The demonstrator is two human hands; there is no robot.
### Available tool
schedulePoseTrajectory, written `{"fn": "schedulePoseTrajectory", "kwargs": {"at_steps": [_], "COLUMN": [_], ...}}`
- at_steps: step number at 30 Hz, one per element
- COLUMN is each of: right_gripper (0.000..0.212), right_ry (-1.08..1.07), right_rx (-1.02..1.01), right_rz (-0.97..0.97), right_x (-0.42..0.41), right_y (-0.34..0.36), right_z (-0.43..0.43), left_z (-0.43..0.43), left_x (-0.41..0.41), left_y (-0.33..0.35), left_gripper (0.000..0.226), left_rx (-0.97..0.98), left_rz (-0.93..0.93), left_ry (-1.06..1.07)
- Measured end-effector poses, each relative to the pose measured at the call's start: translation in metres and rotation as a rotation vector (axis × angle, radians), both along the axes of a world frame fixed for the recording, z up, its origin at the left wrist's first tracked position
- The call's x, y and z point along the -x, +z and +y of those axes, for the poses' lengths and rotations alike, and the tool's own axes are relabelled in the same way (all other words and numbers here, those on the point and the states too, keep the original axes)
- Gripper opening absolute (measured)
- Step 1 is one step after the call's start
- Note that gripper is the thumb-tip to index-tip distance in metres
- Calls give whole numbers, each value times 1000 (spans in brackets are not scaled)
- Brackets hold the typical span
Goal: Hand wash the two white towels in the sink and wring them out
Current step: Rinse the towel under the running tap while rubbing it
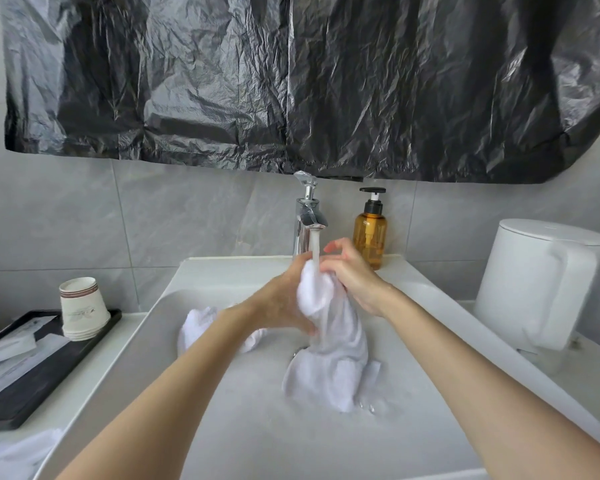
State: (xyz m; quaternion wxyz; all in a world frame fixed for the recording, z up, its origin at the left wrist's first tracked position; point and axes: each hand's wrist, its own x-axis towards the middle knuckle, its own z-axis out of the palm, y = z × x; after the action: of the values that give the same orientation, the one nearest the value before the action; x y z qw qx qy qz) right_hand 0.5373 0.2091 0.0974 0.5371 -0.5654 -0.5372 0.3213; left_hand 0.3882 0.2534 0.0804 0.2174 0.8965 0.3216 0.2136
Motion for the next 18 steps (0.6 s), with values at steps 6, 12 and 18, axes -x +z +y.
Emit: {"fn": "schedulePoseTrajectory", "kwargs": {"at_steps": [6, 12, 18], "right_gripper": [23, 57, 50], "right_ry": [-37, 360, 234], "right_rx": [-8, 313, 305], "right_rz": [10, -96, -230], "right_x": [-4, -7, -9], "right_y": [-1, -19, -24], "right_z": [1, -7, -3], "left_z": [-11, -4, 13], "left_x": [2, 13, 24], "left_y": [20, 24, 24], "left_gripper": [56, 33, 33], "left_rx": [258, 407, 459], "left_rz": [-400, -672, -768], "left_ry": [63, 250, 435]}}
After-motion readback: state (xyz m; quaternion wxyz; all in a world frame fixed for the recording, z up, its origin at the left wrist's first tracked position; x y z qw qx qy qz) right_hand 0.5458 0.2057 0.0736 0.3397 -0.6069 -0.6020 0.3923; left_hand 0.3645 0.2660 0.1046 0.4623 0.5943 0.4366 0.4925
